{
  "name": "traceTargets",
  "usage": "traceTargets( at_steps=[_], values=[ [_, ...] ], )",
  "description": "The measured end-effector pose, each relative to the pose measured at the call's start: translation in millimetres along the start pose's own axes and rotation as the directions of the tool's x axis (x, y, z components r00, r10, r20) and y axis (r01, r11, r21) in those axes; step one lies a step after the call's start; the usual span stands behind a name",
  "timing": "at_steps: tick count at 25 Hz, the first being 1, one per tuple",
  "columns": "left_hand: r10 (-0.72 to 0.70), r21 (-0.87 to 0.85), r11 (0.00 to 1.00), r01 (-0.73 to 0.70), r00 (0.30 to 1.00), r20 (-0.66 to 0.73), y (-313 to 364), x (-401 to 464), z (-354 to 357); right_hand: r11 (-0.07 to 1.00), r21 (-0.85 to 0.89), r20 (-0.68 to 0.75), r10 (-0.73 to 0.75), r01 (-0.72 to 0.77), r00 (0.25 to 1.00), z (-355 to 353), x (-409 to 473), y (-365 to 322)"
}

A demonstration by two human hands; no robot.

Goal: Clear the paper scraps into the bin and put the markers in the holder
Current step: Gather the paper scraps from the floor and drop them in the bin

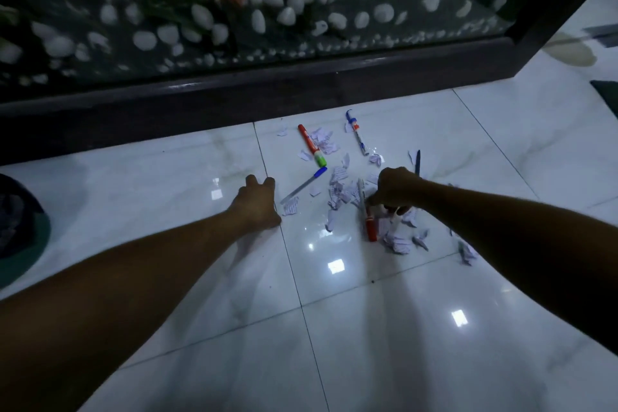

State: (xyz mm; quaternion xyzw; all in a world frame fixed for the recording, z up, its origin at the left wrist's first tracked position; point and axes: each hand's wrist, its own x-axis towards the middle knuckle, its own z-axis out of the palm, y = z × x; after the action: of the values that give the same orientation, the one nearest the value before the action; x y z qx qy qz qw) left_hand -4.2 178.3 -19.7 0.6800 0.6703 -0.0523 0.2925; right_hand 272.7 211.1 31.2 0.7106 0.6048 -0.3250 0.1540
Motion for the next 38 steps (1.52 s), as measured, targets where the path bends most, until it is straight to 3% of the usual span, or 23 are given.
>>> traceTargets(
  at_steps=[4,8,12,16,18,20,21,23,26,28,30,33,36,38],
  values=[
    [0.031,-0.126,0.991,-0.037,0.998,-0.048,10.1,9.4,11.2,0.999,0.007,-0.026,0.033,-0.032,0.999,11.7,9.7,-5.8],
    [0.011,-0.334,0.942,-0.019,1.0,-0.028,21.9,7.8,26.0,0.958,0.277,0.036,0.062,-0.07,0.997,-0.7,14.8,-12.7],
    [-0.029,-0.454,0.891,0.018,0.999,-0.016,22.9,0.0,38.9,0.848,0.529,0.001,-0.022,0.018,1.0,-20.1,28.8,-60.8],
    [-0.056,-0.473,0.88,0.051,0.998,0.003,21.3,-8.4,43.6,0.804,0.577,-0.016,-0.165,0.144,0.986,4.4,41.4,-126.8],
    [-0.082,-0.484,0.871,0.08,0.996,0.018,20.2,-8.9,43.2,0.844,0.453,-0.134,-0.256,0.288,0.958,18.8,50.0,-142.7],
    [-0.096,-0.519,0.849,0.097,0.995,0.029,18.6,-10.3,42.1,0.892,0.002,-0.229,-0.44,0.452,0.868,21.0,53.4,-138.9],
    [-0.096,-0.528,0.844,0.093,0.995,0.021,18.8,-10.5,41.4,0.84,-0.23,-0.181,-0.532,0.491,0.827,19.7,52.6,-130.4],
    [-0.093,-0.531,0.844,0.075,0.996,-0.007,16.2,-8.9,41.9,0.657,-0.478,0.039,-0.647,0.583,0.761,17.0,50.0,-112.2],
    [-0.107,-0.541,0.837,0.08,0.994,-0.017,18.1,-5.7,39.8,0.374,-0.629,0.219,-0.756,0.682,0.617,22.7,45.9,-94.7],
    [-0.115,-0.551,0.829,0.091,0.993,-0.01,20.9,-4.9,39.0,0.301,-0.658,0.201,-0.813,0.69,0.547,26.8,46.7,-92.3],
    [-0.105,-0.574,0.814,0.082,0.994,-0.007,22.4,-5.8,39.5,0.359,-0.62,0.126,-0.832,0.698,0.54,18.3,50.5,-94.9],
    [-0.104,-0.56,0.826,0.061,0.994,-0.045,17.2,-7.7,43.6,0.561,-0.41,-0.124,-0.816,0.719,0.565,0.1,54.5,-113.8],
    [-0.116,-0.531,0.844,0.073,0.992,-0.047,17.3,-3.4,48.4,0.619,-0.072,-0.295,-0.762,0.782,0.576,3.4,50.1,-152.4],
    [-0.119,-0.519,0.851,0.084,0.992,-0.034,20.8,-0.3,48.5,0.662,0.025,-0.398,-0.681,0.749,0.615,8.7,55.5,-166.8]
  ],
)
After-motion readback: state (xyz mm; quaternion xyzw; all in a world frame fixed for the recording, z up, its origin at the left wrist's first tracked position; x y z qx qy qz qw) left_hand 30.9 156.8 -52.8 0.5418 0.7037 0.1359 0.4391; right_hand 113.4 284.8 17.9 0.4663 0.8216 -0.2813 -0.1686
